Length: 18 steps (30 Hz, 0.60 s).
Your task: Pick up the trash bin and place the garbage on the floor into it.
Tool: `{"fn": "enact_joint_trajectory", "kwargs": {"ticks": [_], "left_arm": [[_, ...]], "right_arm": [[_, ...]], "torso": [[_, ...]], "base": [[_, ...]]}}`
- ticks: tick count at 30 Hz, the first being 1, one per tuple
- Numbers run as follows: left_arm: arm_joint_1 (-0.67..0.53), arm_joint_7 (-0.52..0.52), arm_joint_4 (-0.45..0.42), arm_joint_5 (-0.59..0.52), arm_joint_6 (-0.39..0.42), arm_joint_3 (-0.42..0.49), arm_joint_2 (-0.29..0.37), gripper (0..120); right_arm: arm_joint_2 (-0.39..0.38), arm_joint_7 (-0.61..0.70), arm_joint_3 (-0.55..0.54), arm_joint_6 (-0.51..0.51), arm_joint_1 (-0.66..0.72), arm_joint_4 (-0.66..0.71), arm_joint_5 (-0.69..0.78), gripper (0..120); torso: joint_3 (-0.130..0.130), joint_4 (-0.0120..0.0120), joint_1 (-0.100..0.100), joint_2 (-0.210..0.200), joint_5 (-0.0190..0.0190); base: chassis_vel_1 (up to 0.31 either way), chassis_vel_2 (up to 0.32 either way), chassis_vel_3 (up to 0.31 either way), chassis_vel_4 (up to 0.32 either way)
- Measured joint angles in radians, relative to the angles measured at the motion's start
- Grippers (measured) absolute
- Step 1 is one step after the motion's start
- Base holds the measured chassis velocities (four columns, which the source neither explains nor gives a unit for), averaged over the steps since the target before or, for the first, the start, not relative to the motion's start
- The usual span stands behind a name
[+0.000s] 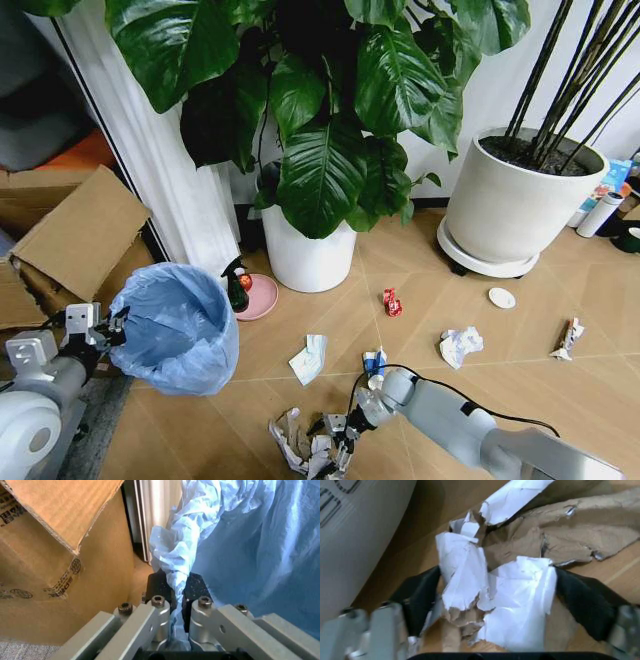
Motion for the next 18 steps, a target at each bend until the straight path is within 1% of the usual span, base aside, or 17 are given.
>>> {"fn": "enact_joint_trajectory", "kwargs": {"ticks": [1, 2, 4, 5, 6, 7, 11, 12, 15, 16, 17, 18], "left_arm": [[0.0, 0.0, 0.0, 0.0, 0.0, -0.001, 0.001, 0], [0.0, 0.0, 0.0, 0.0, 0.0, -0.001, 0.001, 0], [-0.001, 0.0, 0.003, -0.001, 0.0, -0.001, 0.002, 0], [-0.003, 0.0, 0.005, -0.001, 0.0, 0.0, 0.002, 0], [-0.003, 0.0, 0.005, -0.001, 0.0, 0.0, 0.002, 0], [-0.004, 0.0, 0.005, -0.001, 0.0, 0.0, 0.002, 0], [-0.007, 0.0, 0.008, -0.001, 0.0, 0.005, 0.002, 0], [-0.007, 0.0, 0.008, -0.001, 0.0, 0.005, 0.002, 0], [-0.004, 0.0, 0.01, 0.001, 0.0, 0.005, 0.002, 0], [-0.004, 0.0, 0.01, 0.001, 0.0, 0.005, 0.002, 0], [0.0, 0.0, 0.01, 0.003, 0.0, 0.005, 0.002, 0], [0.0, 0.0, 0.01, 0.003, 0.0, 0.005, 0.002, 0]], "right_arm": [[0.0, 0.0, 0.003, -0.001, 0.002, -0.001, 0.0, 71], [0.0, 0.0, 0.003, -0.001, 0.002, -0.001, 0.0, 71], [-0.002, 0.001, 0.009, -0.005, 0.002, -0.001, 0.0, 59], [-0.004, 0.002, 0.014, -0.006, 0.002, -0.001, 0.002, 55], [-0.004, 0.002, 0.014, -0.006, 0.002, -0.001, 0.002, 55], [-0.004, 0.003, 0.016, -0.006, 0.002, 0.001, 0.004, 50], [-0.004, 0.016, 0.031, -0.006, -0.005, 0.004, 0.011, 34], [-0.004, 0.016, 0.031, -0.006, -0.005, 0.004, 0.011, 34], [0.0, 0.022, 0.057, -0.006, -0.007, 0.002, 0.013, 19], [0.0, 0.022, 0.057, -0.006, -0.007, 0.002, 0.013, 19], [0.001, 0.024, 0.076, -0.005, -0.007, 0.002, 0.015, 14], [0.001, 0.024, 0.076, -0.005, -0.007, 0.002, 0.015, 14]], "torso": [[0.0, 0.0, 0.0, 0.0, 0.0001], [0.0, 0.0, 0.0, 0.0, 0.0001], [0.0, 0.0, 0.0, 0.0, 0.0001], [0.0, -0.0001, 0.0, 0.0, 0.0], [0.0, -0.0001, 0.0, 0.0, 0.0], [0.0, 0.0, 0.0, 0.0, 0.0001], [0.0, -0.0001, 0.0, 0.0, 0.0001], [0.0, -0.0001, 0.0, 0.0, 0.0001], [0.0, 0.0, 0.0, 0.0, 0.0002], [0.0, 0.0, 0.0, 0.0, 0.0002], [0.0, 0.0, 0.0, 0.0, 0.0002], [0.0, 0.0, 0.0, 0.0, 0.0002]], "base": [[0.0, 0.0, 0.0, 0.0], [0.0, 0.0, 0.0, 0.0], [0.0, 0.0, 0.0, 0.0], [0.0, 0.0, 0.0, 0.0], [0.0, 0.0, 0.0, 0.0], [0.0, 0.0, 0.0, 0.0], [0.0, 0.0, 0.0, 0.0], [0.0, 0.0, 0.0, 0.0], [0.0, 0.0, 0.0, 0.0], [0.0, 0.0, 0.0, 0.0], [0.0, 0.0, 0.0, 0.0], [0.0, 0.0, 0.0, 0.0]]}}
